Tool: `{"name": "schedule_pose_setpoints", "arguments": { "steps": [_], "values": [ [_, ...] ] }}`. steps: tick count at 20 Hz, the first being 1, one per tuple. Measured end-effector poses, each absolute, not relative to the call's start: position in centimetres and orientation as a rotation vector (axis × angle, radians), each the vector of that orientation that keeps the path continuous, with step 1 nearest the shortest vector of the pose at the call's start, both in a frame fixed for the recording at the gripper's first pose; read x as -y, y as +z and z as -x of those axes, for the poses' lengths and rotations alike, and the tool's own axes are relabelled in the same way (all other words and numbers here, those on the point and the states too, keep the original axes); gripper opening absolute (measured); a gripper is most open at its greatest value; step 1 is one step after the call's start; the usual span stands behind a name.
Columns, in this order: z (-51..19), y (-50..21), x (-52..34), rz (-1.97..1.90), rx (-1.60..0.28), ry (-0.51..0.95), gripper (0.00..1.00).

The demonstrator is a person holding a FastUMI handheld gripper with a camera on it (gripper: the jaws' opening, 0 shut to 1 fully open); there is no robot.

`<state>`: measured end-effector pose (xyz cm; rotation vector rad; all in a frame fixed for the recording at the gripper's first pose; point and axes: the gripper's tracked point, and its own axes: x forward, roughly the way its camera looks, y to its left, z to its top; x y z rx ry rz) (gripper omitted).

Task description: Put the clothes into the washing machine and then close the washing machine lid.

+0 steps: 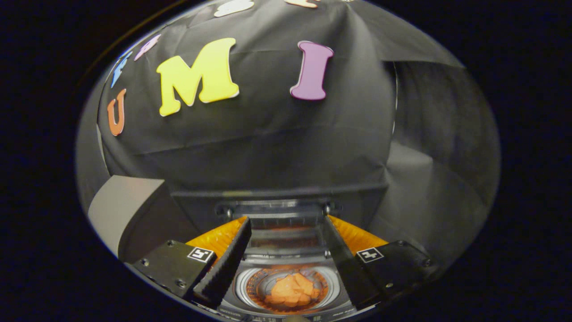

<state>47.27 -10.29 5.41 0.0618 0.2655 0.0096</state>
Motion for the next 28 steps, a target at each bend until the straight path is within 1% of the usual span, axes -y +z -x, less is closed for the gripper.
{"name": "schedule_pose_setpoints", "arguments": {
  "steps": [4, 9, 11, 13, 19, 23, 28],
  "values": [
    [-52.0, 8.8, 9.0, -0.002, -0.236, 0.021, 1.0],
    [-55.7, 7.3, 8.0, 0.019, -0.325, 0.034, 1.0],
    [-55.6, 5.2, 7.8, 0.001, -0.411, 0.053, 1.0],
    [-54.6, 5.0, 8.2, -0.049, -0.399, 0.069, 1.0],
    [-50.2, 4.0, 8.5, -0.016, -0.351, 0.087, 1.0],
    [-46.2, 2.3, 8.4, -0.012, -0.296, 0.075, 1.0],
    [-41.4, -1.7, 8.7, -0.016, -0.326, 0.048, 1.0]
  ]
}}
